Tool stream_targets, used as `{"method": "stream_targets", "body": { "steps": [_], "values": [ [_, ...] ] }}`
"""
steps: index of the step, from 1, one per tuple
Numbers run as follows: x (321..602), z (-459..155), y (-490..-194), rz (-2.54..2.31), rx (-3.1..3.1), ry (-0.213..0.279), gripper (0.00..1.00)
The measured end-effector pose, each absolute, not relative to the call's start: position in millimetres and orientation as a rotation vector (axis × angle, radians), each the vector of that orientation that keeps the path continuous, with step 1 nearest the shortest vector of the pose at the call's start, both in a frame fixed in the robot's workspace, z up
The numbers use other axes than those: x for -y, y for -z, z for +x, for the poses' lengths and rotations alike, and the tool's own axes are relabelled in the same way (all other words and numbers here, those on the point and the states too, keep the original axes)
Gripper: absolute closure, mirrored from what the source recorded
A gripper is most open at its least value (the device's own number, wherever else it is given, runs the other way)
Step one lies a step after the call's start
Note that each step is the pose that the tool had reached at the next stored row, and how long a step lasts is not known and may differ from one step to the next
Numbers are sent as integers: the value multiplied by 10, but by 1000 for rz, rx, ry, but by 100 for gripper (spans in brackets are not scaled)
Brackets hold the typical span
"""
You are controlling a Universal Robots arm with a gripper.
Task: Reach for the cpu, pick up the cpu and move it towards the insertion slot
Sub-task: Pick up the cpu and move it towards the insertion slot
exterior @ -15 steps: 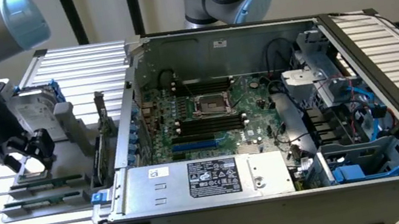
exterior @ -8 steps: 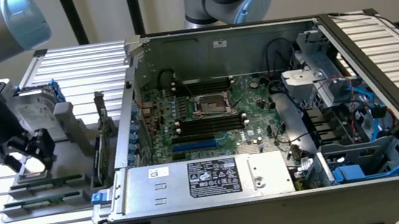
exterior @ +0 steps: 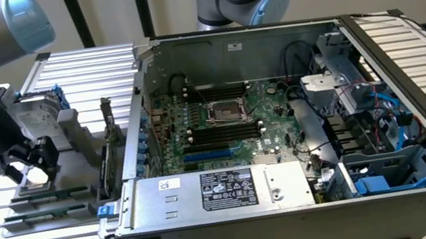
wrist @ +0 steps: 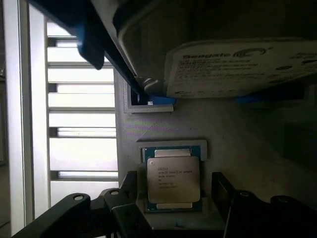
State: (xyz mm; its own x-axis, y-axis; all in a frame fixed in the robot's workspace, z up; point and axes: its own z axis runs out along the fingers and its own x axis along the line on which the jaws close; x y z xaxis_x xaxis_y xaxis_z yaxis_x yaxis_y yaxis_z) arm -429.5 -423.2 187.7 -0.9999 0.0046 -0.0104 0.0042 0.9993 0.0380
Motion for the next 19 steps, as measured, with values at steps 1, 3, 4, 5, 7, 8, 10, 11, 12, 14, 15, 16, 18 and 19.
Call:
{"method": "stream_targets", "body": {
  "steps": [1,3,4,5,7,8,10,11,12,14,15,16,18,19],
  "values": [
    [4232,-4295,-1872,6,-3131,-60,29],
    [4232,-4295,-1863,6,-3132,-60,29],
    [4233,-4295,-1860,5,-3132,-60,29],
    [4233,-4295,-1860,5,-3133,-60,29],
    [4233,-4295,-1859,5,-3133,-60,29],
    [4232,-4295,-1858,4,-3132,-60,31],
    [4233,-4295,-1859,4,-3133,-60,44],
    [4233,-4296,-1859,4,-3133,-60,44],
    [4233,-4295,-1859,4,-3133,-60,45],
    [4233,-4295,-1859,4,-3133,-60,45],
    [4233,-4295,-1859,4,-3133,-60,45],
    [4232,-4295,-1858,4,-3133,-60,45],
    [4233,-4295,-1858,4,-3133,-60,45],
    [4233,-4295,-1858,4,-3133,-60,45]
  ]
}}
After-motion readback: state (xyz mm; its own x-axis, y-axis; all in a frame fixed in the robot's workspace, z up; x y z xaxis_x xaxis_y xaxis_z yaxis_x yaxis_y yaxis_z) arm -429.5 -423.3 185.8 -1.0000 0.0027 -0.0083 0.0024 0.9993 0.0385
